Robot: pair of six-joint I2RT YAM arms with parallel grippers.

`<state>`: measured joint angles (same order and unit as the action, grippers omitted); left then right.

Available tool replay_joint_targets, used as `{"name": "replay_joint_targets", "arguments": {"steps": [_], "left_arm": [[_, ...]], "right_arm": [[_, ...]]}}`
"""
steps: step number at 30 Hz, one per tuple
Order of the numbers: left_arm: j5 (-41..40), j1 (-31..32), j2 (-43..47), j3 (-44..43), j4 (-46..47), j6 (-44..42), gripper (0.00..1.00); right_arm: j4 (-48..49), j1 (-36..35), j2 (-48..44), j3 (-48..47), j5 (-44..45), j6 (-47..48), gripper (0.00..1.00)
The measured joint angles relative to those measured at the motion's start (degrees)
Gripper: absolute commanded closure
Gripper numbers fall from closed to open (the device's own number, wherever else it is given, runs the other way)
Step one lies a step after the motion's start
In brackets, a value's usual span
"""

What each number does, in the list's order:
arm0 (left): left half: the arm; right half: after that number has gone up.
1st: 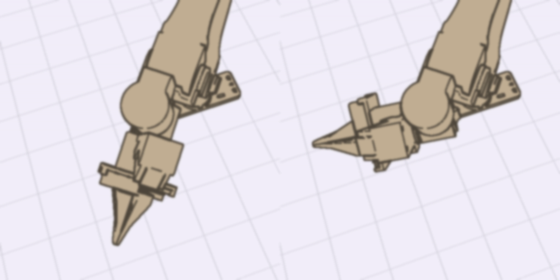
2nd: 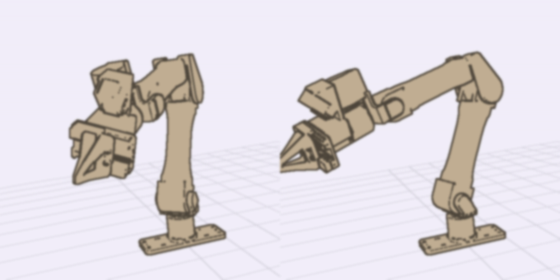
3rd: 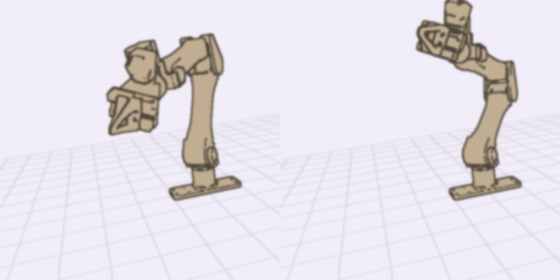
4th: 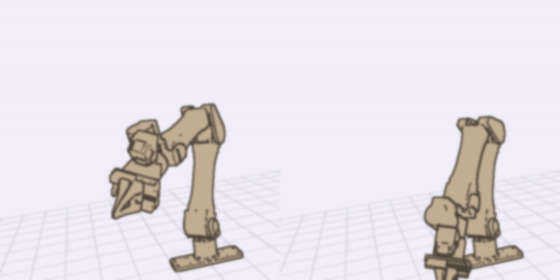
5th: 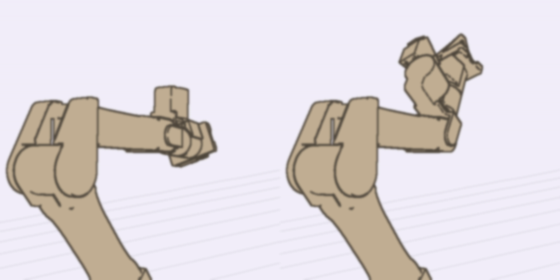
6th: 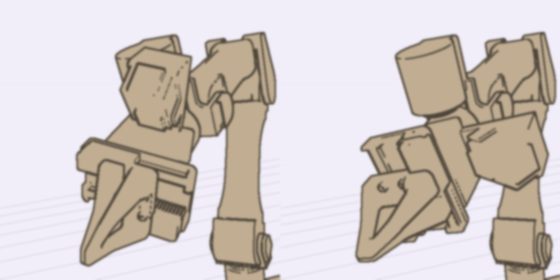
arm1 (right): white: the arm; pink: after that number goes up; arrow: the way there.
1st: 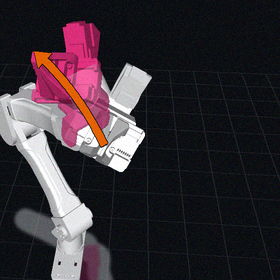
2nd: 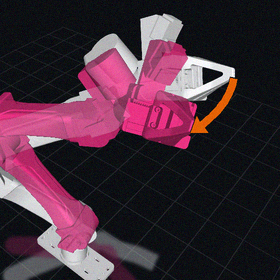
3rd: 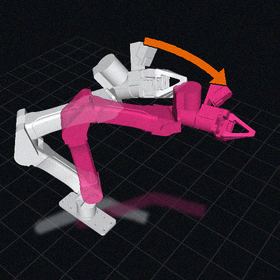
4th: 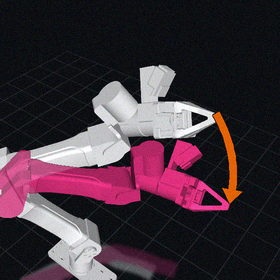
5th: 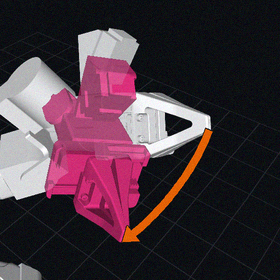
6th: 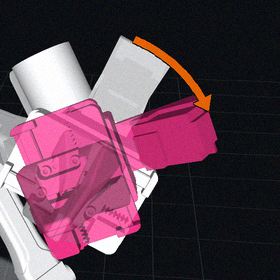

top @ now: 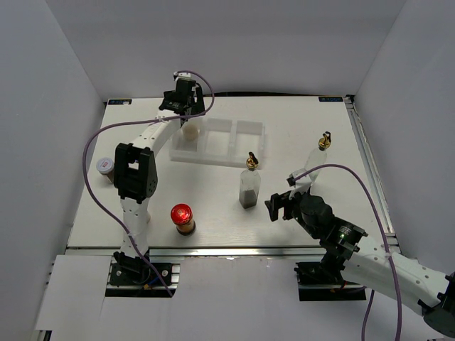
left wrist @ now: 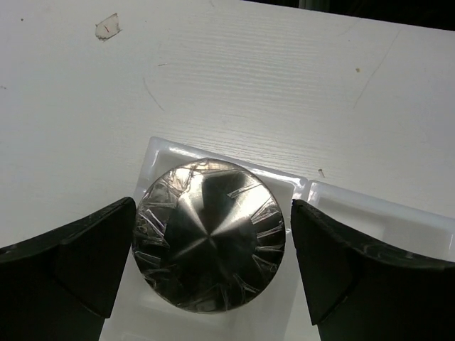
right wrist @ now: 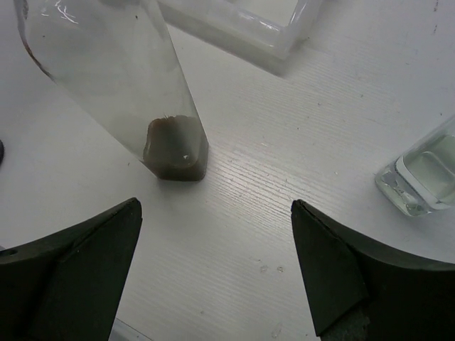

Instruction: Organize the condiment bottles

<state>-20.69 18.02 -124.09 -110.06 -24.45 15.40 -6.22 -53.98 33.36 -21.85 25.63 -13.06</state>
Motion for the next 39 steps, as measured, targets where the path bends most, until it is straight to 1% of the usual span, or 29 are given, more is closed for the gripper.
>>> {"name": "replay_joint_targets", "arguments": {"steps": [6,11,13,18,23,25,29,31,36,39], "left_arm": [[-1.4,0.0,1.4,0.0,-3.1,0.3,0.02],[-2.1,0.0,7.1,0.9,-10.3,3.8,0.02],[-2.9,0.0,12.5,4.9,-12.0,5.9,0.02],[-4.5,0.2,30.4,18.6,-16.9,12.2,0.02],[-7.2,0.5,43.4,26.0,-22.1,18.0,0.02],[-8.3,0.6,47.6,28.7,-26.3,20.4,0.02],[-12.8,0.7,52.6,30.9,-38.2,25.0,0.02],[-15.4,0.6,55.7,33.8,-43.5,28.3,0.02],[-16.4,0.0,62.6,43.4,-49.8,33.9,0.02],[-16.4,-1.0,63.9,46.7,-51.6,35.5,0.02]], "right_arm": [[-0.1,0.0,-0.6,0.0,-1.5,0.0,0.11],[-0.1,0.0,-1.2,0.0,-2.1,-0.2,0.11],[-0.2,0.0,-1.4,0.0,-2.3,-0.3,0.11],[-0.2,0.0,-1.5,0.0,-3.2,-0.7,0.11],[-0.2,0.0,-1.5,0.0,-3.5,-1.3,0.11],[-0.3,0.0,-1.5,0.0,-3.3,-1.5,0.1],[-0.3,0.0,-1.5,0.0,-3.3,-1.7,0.11],[-0.3,0.0,-1.5,0.0,-3.3,-1.7,0.11],[-0.4,0.0,-1.2,0.2,-3.6,-1.7,0.11],[-0.4,0.0,-0.9,0.2,-3.8,-1.7,0.11]]}}
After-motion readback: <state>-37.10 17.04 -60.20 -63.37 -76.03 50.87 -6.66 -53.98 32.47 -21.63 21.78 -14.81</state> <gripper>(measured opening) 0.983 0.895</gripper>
